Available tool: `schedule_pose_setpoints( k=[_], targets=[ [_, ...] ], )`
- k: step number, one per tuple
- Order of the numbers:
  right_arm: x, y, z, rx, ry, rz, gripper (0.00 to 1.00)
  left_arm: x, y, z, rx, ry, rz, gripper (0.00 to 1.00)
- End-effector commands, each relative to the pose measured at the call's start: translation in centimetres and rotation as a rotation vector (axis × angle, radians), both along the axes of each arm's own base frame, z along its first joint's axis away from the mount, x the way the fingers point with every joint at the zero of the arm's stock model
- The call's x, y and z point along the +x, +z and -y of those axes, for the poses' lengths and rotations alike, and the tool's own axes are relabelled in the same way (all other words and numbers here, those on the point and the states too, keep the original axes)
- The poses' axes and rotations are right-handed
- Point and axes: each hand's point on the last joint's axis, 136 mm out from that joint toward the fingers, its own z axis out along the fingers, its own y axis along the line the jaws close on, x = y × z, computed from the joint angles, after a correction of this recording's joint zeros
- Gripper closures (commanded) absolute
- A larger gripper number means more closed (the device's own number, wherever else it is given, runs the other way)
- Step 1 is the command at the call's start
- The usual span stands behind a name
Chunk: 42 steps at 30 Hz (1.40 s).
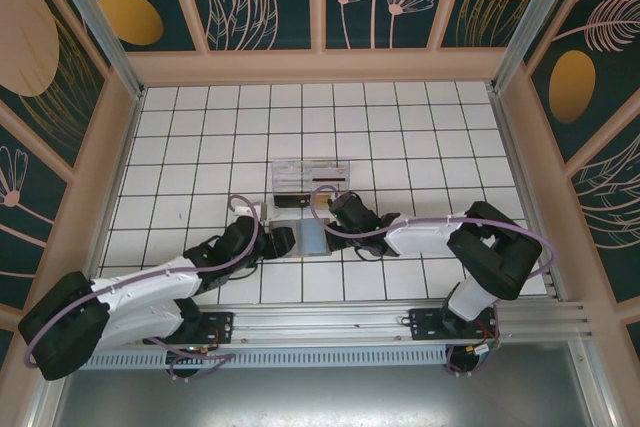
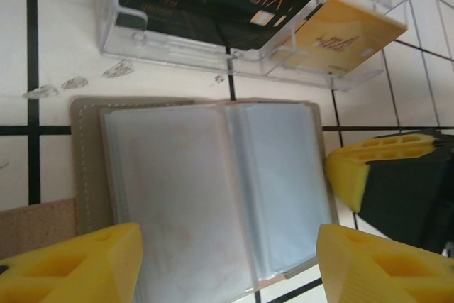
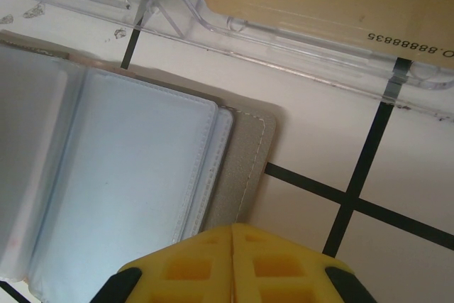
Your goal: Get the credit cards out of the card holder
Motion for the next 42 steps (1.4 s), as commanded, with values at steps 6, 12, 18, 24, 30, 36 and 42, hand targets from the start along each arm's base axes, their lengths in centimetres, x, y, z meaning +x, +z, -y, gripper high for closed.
schedule_pose_setpoints(
  k=[6, 12, 18, 24, 30, 36, 42],
  targets=[
    [-0.2, -1.3, 1.0, -0.057, -0.013, -0.025, 0.9, 0.4, -0.1, 0.9, 0.01, -0.034, 0.007, 0.35],
    [-0.1, -1.2, 0.9, -0.057, -0.012, -0.024, 0.9, 0.2, -0.9, 0.6, 0.03, -0.03, -0.016, 0.36],
    [-0.4, -1.2, 0.6, -0.04, 0.0, -0.041, 0.9, 0.0, -1.9, 0.5, 0.049, -0.031, -0.044, 0.36],
    [-0.5, -1.2, 0.6, -0.041, 0.0, -0.041, 0.9, -0.1, -2.6, 0.7, 0.052, -0.038, -0.061, 0.37],
    [-0.5, -1.1, 0.6, -0.04, 0.0, -0.039, 0.9, -0.2, -2.3, 1.4, 0.016, -0.057, -0.064, 0.36],
    [-0.6, -1.4, 0.7, -0.047, -0.002, -0.044, 0.9, -0.2, -1.2, 2.2, -0.03, -0.084, -0.036, 0.31],
    [-0.7, -1.6, 0.8, -0.047, -0.004, -0.047, 0.9, 0.0, -0.1, 2.8, -0.067, -0.101, -0.01, 0.29]
  ],
)
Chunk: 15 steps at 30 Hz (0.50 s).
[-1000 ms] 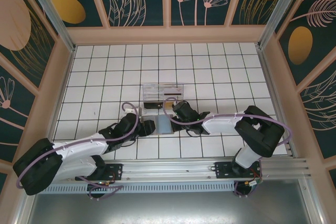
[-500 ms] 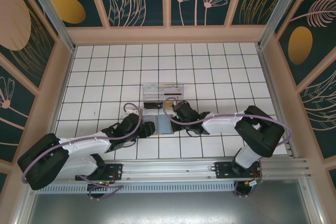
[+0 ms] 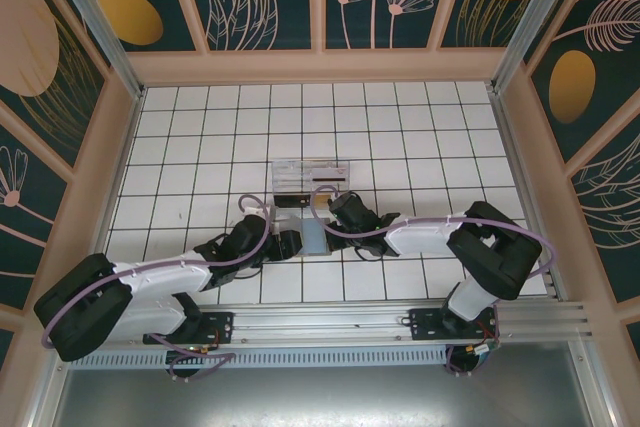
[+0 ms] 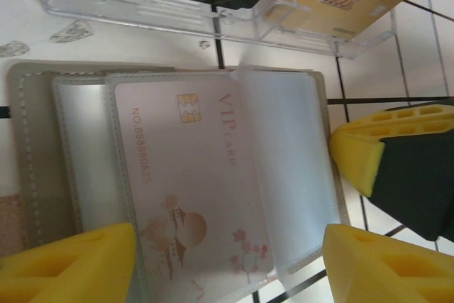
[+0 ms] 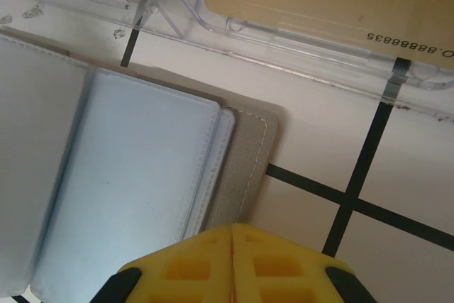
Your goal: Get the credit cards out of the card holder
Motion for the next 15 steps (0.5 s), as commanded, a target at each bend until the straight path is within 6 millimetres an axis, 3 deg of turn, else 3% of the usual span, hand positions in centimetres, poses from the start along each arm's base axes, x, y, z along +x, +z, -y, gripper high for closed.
schedule_pose_setpoints(
  k=[1, 8, 11, 15],
  targets=[
    [-0.6, -1.5, 0.8, -0.047, -0.005, -0.045, 0.9, 0.4, 1.7, 1.2, -0.065, -0.026, 0.041, 0.29],
    [-0.6, -1.6, 0.8, -0.049, -0.006, -0.045, 0.89, 0.8, 2.4, 2.5, -0.103, -0.053, 0.04, 0.28],
    [-0.6, -1.5, 0.8, -0.047, -0.01, -0.043, 0.89, 0.7, 2.2, 2.5, -0.092, -0.061, 0.033, 0.16],
    [-0.6, -1.5, 0.9, -0.048, -0.011, -0.042, 0.89, 0.6, 1.7, 1.8, -0.065, -0.043, 0.025, 0.11]
  ],
)
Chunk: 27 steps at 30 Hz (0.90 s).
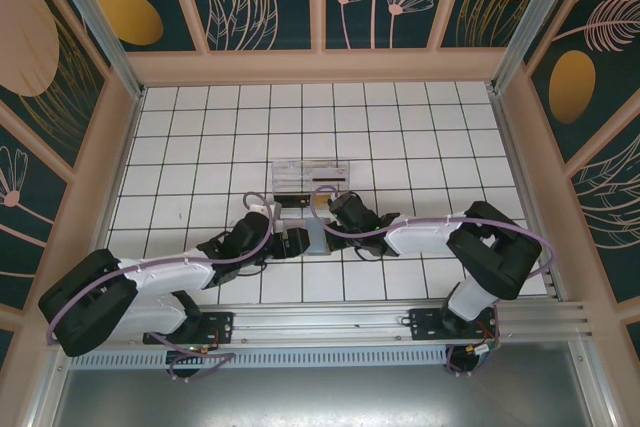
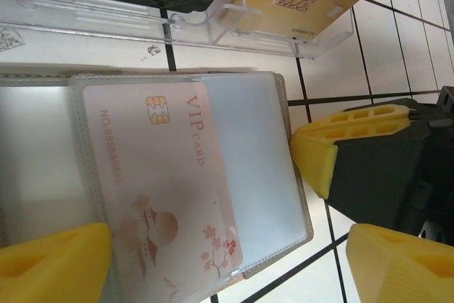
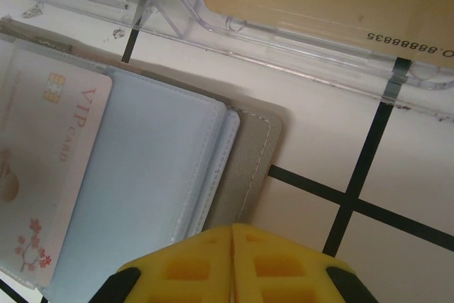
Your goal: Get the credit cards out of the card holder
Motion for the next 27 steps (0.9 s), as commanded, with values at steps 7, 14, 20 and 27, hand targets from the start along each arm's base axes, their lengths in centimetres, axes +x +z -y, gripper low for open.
schedule_pose_setpoints(
  k=[7, 14, 20, 27],
  targets=[
    [0.0, -0.2, 1.4, -0.033, -0.061, -0.021, 0.86, 0.9, 0.5, -2.3, 0.091, 0.088, 0.039, 0.18],
    [0.6, 3.8, 0.0, 0.11, -0.131, -0.016, 0.8, 1.4, 0.0, -3.7, 0.194, 0.105, 0.077, 0.31],
    [0.0, 6.3, -2.6, 0.27, -0.143, -0.063, 0.77, 1.8, -0.8, -4.1, 0.231, 0.103, 0.079, 0.5],
    [-0.6, 6.3, -5.1, 0.403, -0.17, -0.149, 0.76, 2.0, -1.4, -4.5, 0.229, 0.1, 0.072, 0.74]
  ],
)
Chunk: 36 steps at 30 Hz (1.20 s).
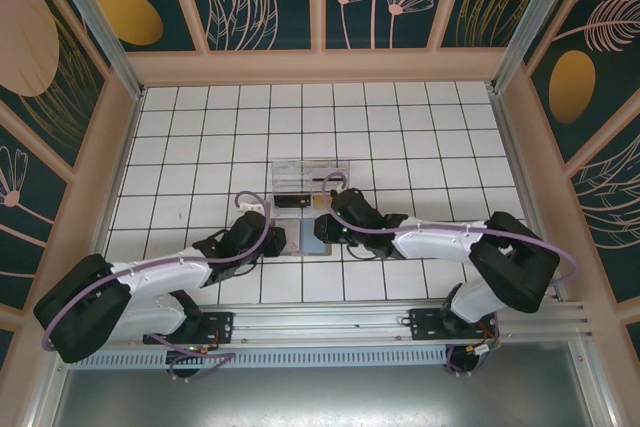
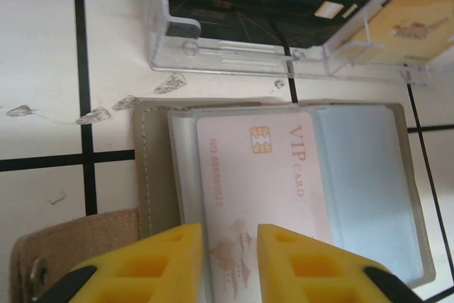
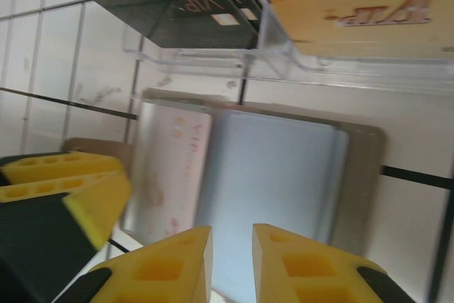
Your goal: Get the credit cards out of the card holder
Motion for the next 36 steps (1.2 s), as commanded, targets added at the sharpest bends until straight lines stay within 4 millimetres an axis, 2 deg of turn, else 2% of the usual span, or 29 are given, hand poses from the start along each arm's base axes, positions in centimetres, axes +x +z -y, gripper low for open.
schedule_pose_setpoints(
  k=[1, 10, 17, 25, 30, 36],
  targets=[
    [0.0, 1.2, -2.3, 0.125, -0.018, -0.042, 0.76, 0.2, -0.1, 0.0, 0.002, -0.008, 0.007, 0.75],
    [-0.5, -0.3, -4.6, 0.193, 0.002, -0.145, 0.76, -0.8, -1.9, -0.2, -0.012, -0.008, -0.043, 0.79],
    [-0.6, -1.3, -5.8, 0.204, 0.022, -0.191, 0.77, -1.1, -2.0, -0.4, -0.025, -0.001, -0.049, 0.81],
    [-0.7, -2.9, -5.8, 0.175, 0.01, -0.23, 0.81, -1.2, -1.8, -0.3, -0.039, -0.004, -0.047, 0.83],
    [-0.7, -3.9, -5.1, 0.136, -0.022, -0.246, 0.81, -1.3, -1.8, -0.2, -0.044, -0.005, -0.049, 0.85],
    [-0.4, -3.9, -4.5, 0.103, -0.037, -0.229, 0.81, -1.3, -1.8, -0.2, -0.046, -0.007, -0.052, 0.86]
  ],
)
